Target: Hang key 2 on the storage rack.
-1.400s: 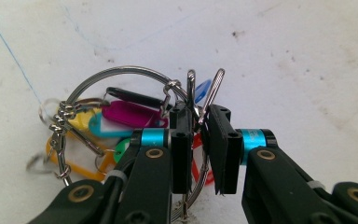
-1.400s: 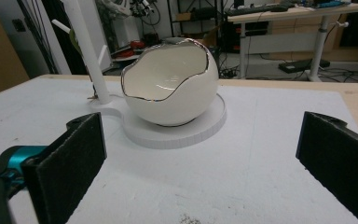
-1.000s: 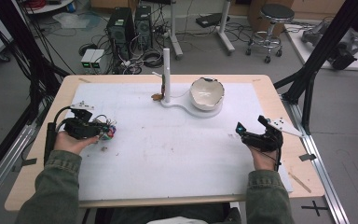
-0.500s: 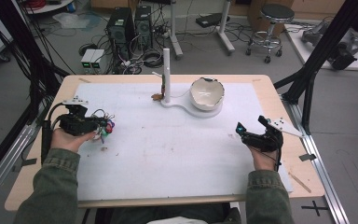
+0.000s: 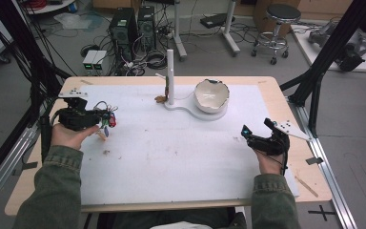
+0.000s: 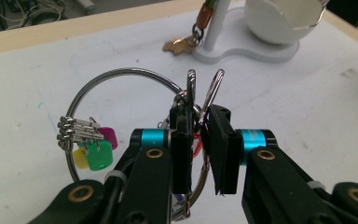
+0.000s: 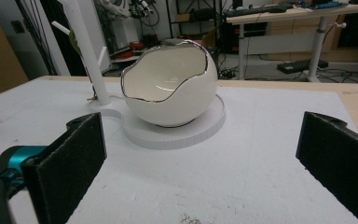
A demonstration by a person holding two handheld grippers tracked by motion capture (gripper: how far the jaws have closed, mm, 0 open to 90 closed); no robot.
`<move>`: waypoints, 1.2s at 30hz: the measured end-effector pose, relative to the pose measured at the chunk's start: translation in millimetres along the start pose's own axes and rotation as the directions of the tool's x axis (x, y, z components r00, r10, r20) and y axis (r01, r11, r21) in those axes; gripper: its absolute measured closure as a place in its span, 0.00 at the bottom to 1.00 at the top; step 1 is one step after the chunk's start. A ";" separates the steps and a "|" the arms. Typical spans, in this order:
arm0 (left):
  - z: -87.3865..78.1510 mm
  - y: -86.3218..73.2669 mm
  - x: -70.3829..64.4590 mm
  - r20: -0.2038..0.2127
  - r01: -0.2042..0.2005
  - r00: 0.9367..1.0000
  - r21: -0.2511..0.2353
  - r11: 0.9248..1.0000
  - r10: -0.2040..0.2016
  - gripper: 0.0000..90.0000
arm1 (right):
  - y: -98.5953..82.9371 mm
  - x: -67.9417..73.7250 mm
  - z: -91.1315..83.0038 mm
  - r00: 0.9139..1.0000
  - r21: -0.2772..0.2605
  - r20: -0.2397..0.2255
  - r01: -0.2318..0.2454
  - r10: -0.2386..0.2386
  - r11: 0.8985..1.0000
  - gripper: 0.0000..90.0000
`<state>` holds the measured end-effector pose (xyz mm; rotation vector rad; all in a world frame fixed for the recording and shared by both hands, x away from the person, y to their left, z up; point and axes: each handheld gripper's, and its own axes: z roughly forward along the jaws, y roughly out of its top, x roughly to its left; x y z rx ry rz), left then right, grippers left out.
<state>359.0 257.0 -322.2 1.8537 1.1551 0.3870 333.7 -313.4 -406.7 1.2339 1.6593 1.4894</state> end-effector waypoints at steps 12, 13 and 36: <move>2.5 27.8 -21.6 0.007 0.014 1.000 -0.085 0.996 -0.014 0.88 | 0.1 -0.1 -0.8 1.000 -0.003 0.005 -0.001 0.001 1.000 0.01; 2.8 29.8 -23.1 0.009 0.009 1.000 -0.087 0.996 -0.008 0.88 | 0.2 -0.1 -0.8 1.000 -0.004 0.005 -0.003 0.003 1.000 0.01; 14.8 57.5 -47.0 0.023 -0.031 0.999 -0.118 0.992 0.034 0.88 | 0.1 -1.5 -1.8 1.000 -0.007 0.005 -0.005 0.005 1.000 0.01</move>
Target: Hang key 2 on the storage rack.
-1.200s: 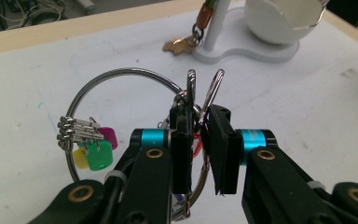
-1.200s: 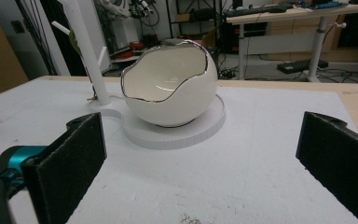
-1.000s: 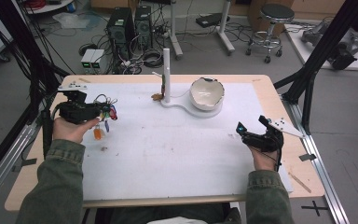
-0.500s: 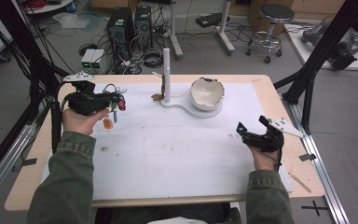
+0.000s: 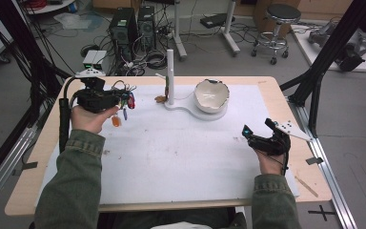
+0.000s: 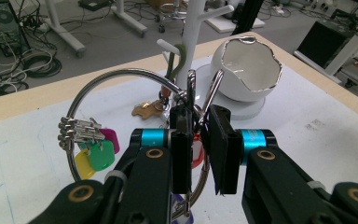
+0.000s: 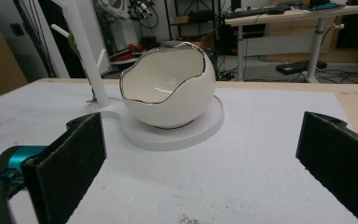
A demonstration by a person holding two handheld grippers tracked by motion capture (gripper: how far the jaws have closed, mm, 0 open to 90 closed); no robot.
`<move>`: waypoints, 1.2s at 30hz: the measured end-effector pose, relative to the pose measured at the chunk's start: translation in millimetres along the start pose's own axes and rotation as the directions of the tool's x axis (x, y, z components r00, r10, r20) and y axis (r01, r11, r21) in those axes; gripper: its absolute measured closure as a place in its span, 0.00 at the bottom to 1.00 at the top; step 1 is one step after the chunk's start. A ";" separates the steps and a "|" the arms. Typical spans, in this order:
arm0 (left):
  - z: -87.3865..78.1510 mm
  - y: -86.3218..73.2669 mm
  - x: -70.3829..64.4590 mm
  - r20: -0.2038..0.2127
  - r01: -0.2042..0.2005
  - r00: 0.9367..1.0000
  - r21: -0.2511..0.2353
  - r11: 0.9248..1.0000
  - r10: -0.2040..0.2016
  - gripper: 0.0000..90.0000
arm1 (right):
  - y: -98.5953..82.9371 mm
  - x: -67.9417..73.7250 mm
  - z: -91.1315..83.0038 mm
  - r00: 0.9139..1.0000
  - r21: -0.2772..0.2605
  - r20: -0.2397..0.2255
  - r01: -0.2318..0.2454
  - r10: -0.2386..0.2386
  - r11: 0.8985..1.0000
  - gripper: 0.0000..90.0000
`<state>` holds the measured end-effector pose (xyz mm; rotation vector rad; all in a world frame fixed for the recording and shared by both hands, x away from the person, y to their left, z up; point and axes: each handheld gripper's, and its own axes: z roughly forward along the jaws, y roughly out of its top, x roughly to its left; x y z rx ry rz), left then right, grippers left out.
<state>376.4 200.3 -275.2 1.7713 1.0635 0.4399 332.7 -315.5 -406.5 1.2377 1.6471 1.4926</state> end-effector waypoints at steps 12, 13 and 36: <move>8.5 16.6 -11.1 0.019 -0.019 1.000 -0.025 1.000 0.020 0.88 | -0.2 0.0 -0.4 1.000 0.001 -0.001 -0.002 0.002 1.000 0.01; 9.5 17.6 -12.2 0.019 -0.019 1.000 -0.027 0.999 0.020 0.88 | -0.2 0.0 -0.5 1.000 0.000 0.000 -0.003 0.003 1.000 0.01; 37.1 50.9 -36.2 0.042 -0.091 0.995 -0.028 0.995 0.092 0.88 | -0.7 -1.1 -2.2 1.000 -0.004 -0.001 -0.002 0.002 1.000 0.01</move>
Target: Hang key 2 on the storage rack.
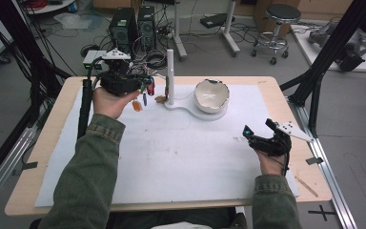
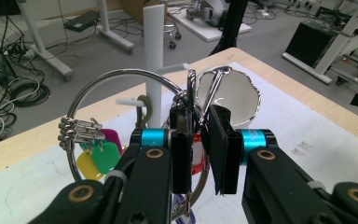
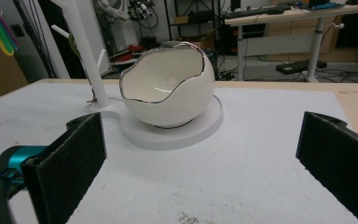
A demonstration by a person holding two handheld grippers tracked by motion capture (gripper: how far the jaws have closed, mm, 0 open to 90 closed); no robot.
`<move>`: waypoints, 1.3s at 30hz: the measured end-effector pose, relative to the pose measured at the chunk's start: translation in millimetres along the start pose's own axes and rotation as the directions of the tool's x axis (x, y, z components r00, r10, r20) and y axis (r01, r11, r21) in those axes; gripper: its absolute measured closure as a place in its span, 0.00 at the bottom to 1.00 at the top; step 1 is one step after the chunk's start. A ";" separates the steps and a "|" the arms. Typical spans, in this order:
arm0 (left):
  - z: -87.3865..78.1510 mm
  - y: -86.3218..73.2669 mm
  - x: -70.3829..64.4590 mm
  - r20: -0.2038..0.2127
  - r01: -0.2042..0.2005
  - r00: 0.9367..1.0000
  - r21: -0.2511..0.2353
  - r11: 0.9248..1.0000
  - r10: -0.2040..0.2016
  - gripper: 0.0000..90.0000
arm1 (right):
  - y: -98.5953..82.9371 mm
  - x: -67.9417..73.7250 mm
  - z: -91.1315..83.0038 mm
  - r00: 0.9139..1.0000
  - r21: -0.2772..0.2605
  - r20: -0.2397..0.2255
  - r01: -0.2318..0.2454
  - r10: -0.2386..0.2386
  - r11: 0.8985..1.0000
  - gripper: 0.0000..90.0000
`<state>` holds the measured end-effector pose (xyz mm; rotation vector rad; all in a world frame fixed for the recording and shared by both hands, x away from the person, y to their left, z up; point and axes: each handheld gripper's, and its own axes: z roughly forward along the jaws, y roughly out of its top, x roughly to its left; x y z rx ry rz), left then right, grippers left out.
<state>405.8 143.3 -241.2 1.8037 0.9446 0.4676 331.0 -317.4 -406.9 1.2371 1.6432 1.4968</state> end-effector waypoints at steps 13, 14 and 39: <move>21.3 9.9 -7.8 0.019 -0.012 1.000 0.002 1.000 0.012 0.88 | -0.3 -0.9 -1.0 1.000 -0.003 0.001 -0.005 0.005 1.000 0.01; 23.4 10.1 -8.5 0.019 -0.011 1.000 0.003 1.000 0.011 0.88 | -0.3 -1.0 -1.0 1.000 -0.003 0.001 -0.004 0.004 1.000 0.01; 75.9 7.9 -29.6 0.023 -0.033 0.999 0.025 0.999 0.032 0.88 | -1.0 -2.7 -3.7 1.000 -0.005 -0.002 -0.020 0.020 1.000 0.01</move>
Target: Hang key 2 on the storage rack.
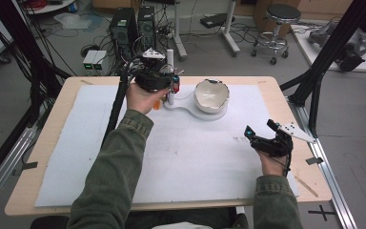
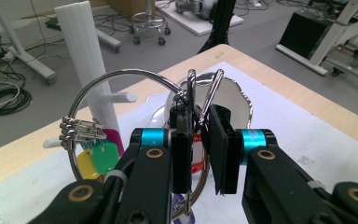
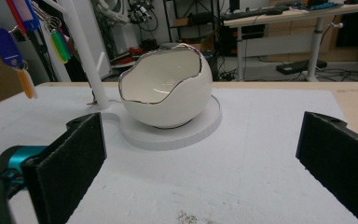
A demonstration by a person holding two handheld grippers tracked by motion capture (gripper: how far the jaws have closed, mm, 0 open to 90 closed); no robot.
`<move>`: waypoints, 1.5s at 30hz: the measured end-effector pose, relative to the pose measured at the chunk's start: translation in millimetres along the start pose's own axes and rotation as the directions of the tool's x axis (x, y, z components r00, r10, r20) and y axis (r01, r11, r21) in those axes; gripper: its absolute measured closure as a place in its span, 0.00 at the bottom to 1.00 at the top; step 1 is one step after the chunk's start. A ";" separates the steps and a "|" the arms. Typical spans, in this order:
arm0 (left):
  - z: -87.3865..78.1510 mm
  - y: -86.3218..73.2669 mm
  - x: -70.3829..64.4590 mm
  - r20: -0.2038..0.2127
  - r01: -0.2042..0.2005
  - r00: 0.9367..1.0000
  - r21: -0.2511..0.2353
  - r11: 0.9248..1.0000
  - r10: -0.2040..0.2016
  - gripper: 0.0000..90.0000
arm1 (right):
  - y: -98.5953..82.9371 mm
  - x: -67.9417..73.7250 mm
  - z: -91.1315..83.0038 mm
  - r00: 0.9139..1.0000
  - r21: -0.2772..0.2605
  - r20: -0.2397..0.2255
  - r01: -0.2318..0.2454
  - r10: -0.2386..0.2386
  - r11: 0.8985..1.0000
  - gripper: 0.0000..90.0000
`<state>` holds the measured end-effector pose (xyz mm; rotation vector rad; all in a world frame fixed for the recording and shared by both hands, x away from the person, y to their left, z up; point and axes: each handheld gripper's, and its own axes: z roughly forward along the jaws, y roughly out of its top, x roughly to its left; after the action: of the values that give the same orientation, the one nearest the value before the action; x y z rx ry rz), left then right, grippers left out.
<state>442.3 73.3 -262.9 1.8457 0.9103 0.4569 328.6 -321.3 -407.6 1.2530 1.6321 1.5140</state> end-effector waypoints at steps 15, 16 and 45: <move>24.6 -8.5 3.7 -0.026 0.002 1.000 0.039 0.999 -0.001 0.88 | -0.1 -1.8 0.0 1.000 -0.004 0.001 -0.002 0.002 1.000 0.01; 28.0 -10.0 2.9 -0.031 0.001 1.000 0.045 0.999 0.000 0.88 | -0.1 -2.0 0.0 1.000 -0.004 0.001 -0.001 0.001 1.000 0.01; 0.5 -24.7 28.5 -0.072 0.067 0.995 -0.019 0.998 -0.068 0.02 | -0.5 -0.9 -0.8 1.000 0.000 0.005 0.001 -0.001 1.000 0.01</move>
<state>451.5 100.2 -287.5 1.7876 1.0122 0.4904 328.2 -322.5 -408.1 1.2552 1.6296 1.5089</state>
